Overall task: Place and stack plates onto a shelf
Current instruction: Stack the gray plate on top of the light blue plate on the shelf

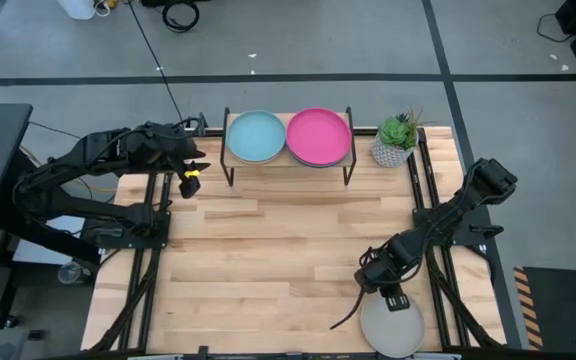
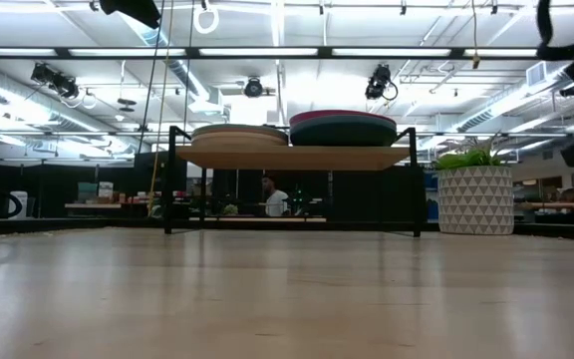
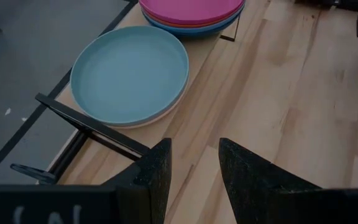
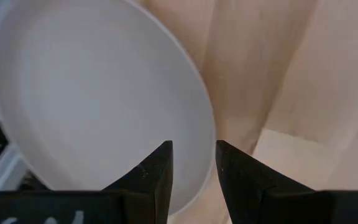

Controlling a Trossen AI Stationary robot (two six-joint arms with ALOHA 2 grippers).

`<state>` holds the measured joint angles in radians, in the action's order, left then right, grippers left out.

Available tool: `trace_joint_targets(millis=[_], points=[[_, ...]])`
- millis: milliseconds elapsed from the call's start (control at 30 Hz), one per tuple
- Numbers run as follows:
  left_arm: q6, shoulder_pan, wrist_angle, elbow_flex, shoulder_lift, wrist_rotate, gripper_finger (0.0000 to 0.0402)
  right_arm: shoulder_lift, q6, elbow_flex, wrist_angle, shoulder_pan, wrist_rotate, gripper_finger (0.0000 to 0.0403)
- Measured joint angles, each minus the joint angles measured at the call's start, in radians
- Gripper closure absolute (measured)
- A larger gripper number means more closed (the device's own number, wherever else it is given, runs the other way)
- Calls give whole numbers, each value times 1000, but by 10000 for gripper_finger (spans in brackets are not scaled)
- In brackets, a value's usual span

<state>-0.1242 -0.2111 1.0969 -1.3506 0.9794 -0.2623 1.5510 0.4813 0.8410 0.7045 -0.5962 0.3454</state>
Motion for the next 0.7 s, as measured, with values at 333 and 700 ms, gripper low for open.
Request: trace_joint_targets(millis=[333,700], points=[[-17,0,0,0,0,0,261,0,36,-75,-85,-66,-42,274],[-73,0,-1,0,-24,4,261,0,87,-116,-135,-98,-96,336]])
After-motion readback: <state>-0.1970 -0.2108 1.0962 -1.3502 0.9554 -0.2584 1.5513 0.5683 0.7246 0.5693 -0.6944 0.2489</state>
